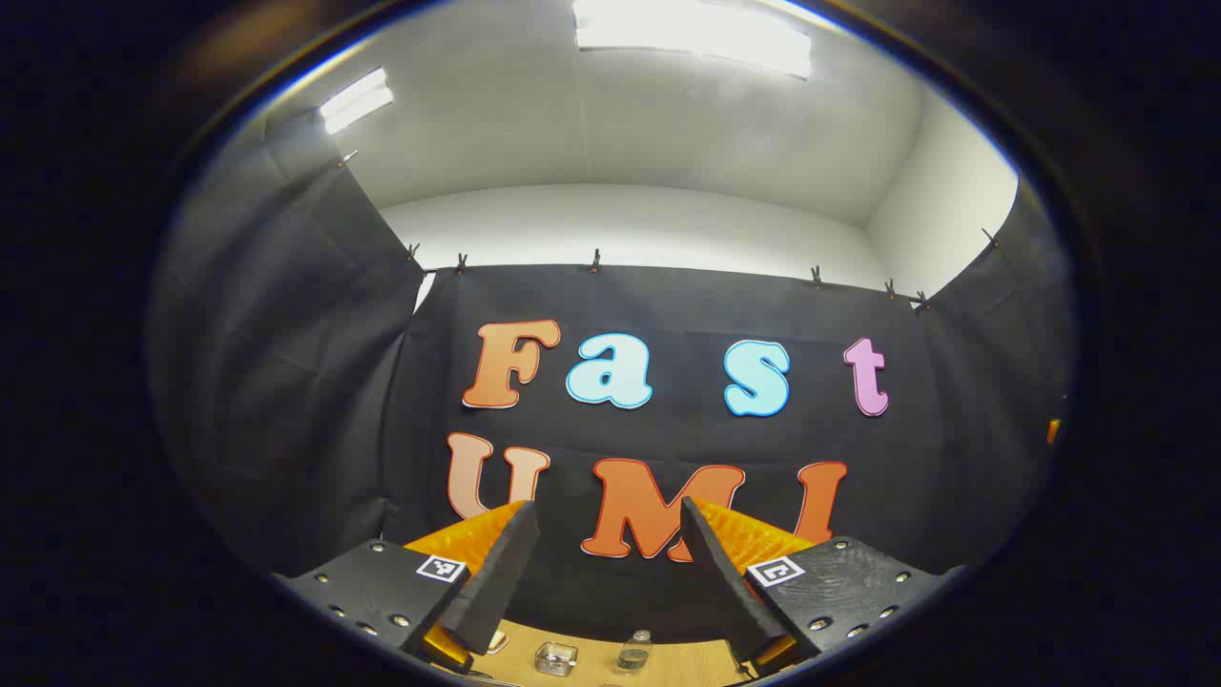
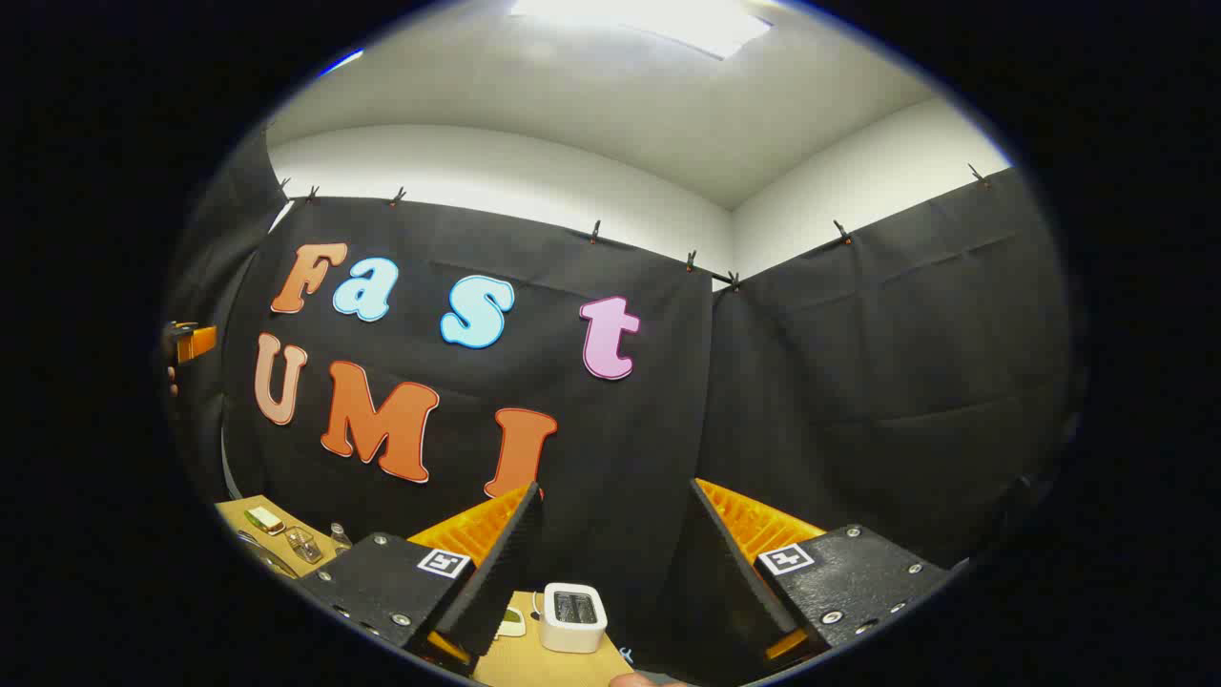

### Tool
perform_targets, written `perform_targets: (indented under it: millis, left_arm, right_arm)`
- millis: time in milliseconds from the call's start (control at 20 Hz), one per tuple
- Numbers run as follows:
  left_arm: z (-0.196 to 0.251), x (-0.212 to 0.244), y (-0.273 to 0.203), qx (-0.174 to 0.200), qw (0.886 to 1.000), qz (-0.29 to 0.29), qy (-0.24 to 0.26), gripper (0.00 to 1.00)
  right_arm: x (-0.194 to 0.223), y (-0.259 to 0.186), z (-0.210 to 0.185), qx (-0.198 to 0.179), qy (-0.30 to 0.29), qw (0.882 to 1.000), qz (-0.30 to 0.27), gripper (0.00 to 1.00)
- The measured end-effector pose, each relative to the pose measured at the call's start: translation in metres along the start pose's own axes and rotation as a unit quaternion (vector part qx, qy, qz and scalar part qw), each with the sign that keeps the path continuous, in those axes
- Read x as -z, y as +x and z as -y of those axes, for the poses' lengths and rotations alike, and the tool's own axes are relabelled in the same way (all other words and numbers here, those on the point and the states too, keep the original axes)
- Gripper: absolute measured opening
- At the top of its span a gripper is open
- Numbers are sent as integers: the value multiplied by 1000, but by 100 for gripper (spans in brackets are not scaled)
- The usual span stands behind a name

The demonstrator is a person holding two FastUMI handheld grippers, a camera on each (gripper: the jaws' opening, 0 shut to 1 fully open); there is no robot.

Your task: First push the handle of the pot to place it horizontally, then grasp the pot with both hands and set it on the induction cooktop.

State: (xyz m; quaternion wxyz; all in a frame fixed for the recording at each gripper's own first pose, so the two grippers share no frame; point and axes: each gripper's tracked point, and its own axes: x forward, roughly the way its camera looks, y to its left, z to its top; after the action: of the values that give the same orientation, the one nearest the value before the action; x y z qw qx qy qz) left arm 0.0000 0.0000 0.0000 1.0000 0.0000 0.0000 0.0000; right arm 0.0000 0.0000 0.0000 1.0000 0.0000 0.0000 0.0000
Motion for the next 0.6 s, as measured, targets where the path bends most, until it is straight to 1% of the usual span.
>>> perform_targets:
  millis: [100, 150, 250, 500, 600]
  left_arm:
    - [-6, -11, 2, 2, 1000, 10, 1, 91]
    - [-9, -17, 3, 3, 1000, 17, 0, 89]
    - [-11, -24, 1, 8, 1000, 24, -6, 89]
    - [-26, -41, 10, 7, 999, 48, -4, 89]
    - [-19, -50, 10, 24, 997, 68, -28, 89]
  right_arm:
    - [-4, 3, -4, 0, 1, 1000, 4, 94]
    - [-7, 5, -7, 1, 0, 1000, 6, 94]
    - [-8, 23, -18, 2, 0, 1000, 9, 94]
    - [-14, 18, -13, 10, 1, 1000, 20, 94]
    - [-15, 17, -14, 11, 0, 1000, 20, 94]
